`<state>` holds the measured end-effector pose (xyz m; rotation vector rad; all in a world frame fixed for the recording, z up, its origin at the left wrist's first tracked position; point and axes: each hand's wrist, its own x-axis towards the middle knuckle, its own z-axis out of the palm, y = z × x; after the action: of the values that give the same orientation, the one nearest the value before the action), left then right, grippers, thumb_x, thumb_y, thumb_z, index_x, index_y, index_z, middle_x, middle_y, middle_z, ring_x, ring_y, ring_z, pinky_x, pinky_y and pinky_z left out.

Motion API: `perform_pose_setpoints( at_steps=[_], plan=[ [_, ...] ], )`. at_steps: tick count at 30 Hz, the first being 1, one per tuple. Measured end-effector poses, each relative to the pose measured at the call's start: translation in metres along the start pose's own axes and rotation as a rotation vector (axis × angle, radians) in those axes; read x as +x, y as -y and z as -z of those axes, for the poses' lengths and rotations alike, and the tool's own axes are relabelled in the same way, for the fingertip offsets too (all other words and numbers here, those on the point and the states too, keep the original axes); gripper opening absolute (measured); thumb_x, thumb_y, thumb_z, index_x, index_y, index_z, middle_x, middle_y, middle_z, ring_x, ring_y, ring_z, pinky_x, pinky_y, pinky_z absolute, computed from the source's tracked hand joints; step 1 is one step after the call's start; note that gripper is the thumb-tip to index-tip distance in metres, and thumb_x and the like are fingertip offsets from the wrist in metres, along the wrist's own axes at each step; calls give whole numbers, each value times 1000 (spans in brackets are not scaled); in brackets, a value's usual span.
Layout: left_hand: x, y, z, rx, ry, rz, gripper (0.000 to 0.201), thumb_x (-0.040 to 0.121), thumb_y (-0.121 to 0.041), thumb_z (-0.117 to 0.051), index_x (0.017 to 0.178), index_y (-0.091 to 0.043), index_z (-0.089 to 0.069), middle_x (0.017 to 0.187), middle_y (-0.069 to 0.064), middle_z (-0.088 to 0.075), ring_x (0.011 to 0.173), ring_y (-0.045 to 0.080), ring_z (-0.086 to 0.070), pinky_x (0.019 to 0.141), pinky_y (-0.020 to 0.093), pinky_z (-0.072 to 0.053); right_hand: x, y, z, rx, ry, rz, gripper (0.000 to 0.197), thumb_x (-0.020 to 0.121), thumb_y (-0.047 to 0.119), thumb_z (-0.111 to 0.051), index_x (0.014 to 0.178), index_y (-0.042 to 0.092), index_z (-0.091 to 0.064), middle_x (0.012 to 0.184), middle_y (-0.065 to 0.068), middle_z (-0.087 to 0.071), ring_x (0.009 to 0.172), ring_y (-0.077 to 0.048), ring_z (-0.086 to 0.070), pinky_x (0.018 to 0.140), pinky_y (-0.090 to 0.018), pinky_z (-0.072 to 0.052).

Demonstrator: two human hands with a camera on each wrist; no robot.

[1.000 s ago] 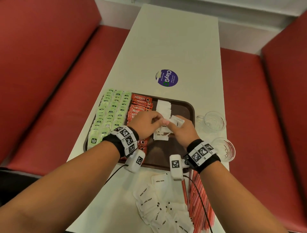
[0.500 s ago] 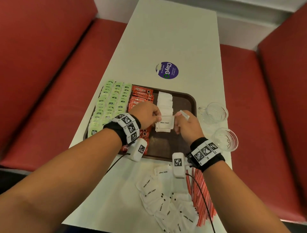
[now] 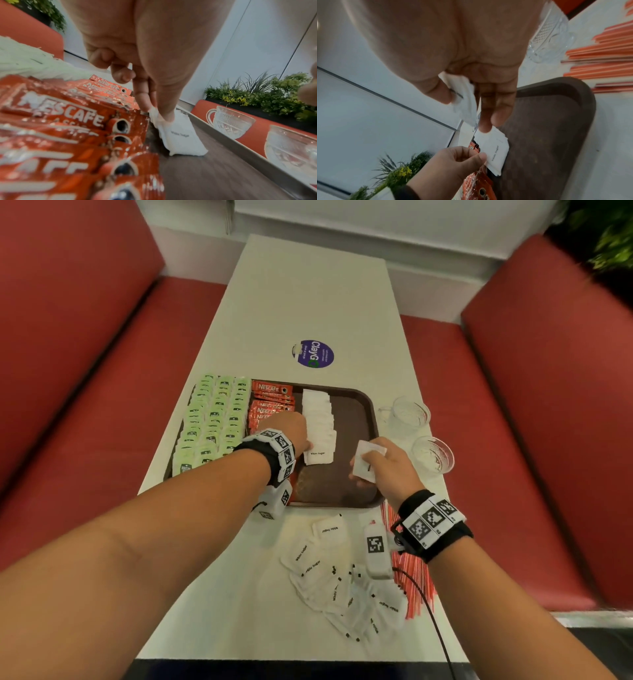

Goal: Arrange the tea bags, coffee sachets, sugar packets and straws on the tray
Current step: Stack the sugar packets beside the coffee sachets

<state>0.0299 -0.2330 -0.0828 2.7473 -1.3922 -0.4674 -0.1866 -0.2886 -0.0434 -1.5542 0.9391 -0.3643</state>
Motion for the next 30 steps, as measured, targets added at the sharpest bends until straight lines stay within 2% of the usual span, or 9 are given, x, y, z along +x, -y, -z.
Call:
perform_pose_setpoints(
  at_steps=[2, 6, 10, 14, 17, 22, 24, 26, 30],
  plan=[
    [-6, 1, -1, 20, -53, -19, 34, 84, -50, -69, 102, -21, -67, 97, 1, -67, 92, 24, -64, 82, 40, -56, -5, 0, 0, -141, -42, 76, 9, 96, 10, -54, 98, 11, -63, 92, -13, -67, 79, -24, -65, 66, -37, -56],
    [-19, -1, -4, 143, -3, -119, 32, 81, -51, -74, 104, -28, -70, 104, -2, -68, 98, 23, -64, 83, 37, -56, -17, 1, 1, -189, -80, 202, 8, 95, 17, -62, 93, 21, -68, 89, -5, -69, 75, -14, -59, 66, -24, -47],
    [-31, -9, -11, 215, 12, -132, 32, 81, -51, -74, 104, -29, -71, 104, -2, -67, 98, 23, -63, 83, 37, -56, -26, -2, 3, -233, -83, 199, 10, 96, 20, -63, 103, 19, -70, 93, 0, -72, 81, -14, -65, 75, -30, -54],
    [-40, -16, -6, 210, 2, -120, 35, 84, -52, -69, 107, -25, -69, 106, 1, -67, 99, 24, -62, 86, 40, -55, -33, -2, 9, -220, -83, 196, 7, 95, 18, -64, 100, 20, -69, 91, -1, -73, 69, -8, -61, 71, -31, -53],
    [-51, -15, 6, 85, -90, -156, 33, 91, -55, -56, 101, -26, -69, 102, -1, -69, 96, 23, -63, 85, 39, -54, -34, 0, 8, -206, -85, 186, 5, 95, 19, -65, 99, 20, -68, 90, -3, -74, 69, -14, -63, 74, -36, -58],
    [-87, -18, 31, -452, -155, -302, 52, 98, -59, -41, 94, -17, -72, 83, 3, -69, 77, 20, -63, 71, 39, -52, -30, 2, -3, -300, -66, 210, 9, 96, 22, -64, 100, 15, -66, 79, -3, -69, 60, -9, -61, 60, -25, -47],
    [-102, -19, 35, -490, -119, -374, 45, 94, -61, -50, 94, -23, -73, 79, -3, -69, 74, 15, -62, 65, 35, -50, -28, 3, -9, -277, -58, 223, 10, 95, 24, -65, 98, 14, -66, 76, -4, -69, 56, -6, -61, 56, -23, -46],
    [-110, -18, 35, -440, -89, -403, 29, 91, -51, -63, 99, -26, -73, 78, -10, -66, 73, 10, -60, 60, 27, -43, -25, 3, -14, -226, -38, 227, 6, 94, 21, -65, 97, 15, -66, 77, -7, -71, 59, -9, -64, 58, -25, -50],
    [-105, -9, 24, -378, -124, -336, 15, 93, -33, -66, 99, -20, -72, 76, -10, -60, 72, 6, -54, 59, 23, -35, -17, -6, -20, -225, 22, 195, 13, 93, 22, -68, 104, 16, -64, 86, -8, -72, 61, -14, -65, 57, -27, -52]
  ],
)
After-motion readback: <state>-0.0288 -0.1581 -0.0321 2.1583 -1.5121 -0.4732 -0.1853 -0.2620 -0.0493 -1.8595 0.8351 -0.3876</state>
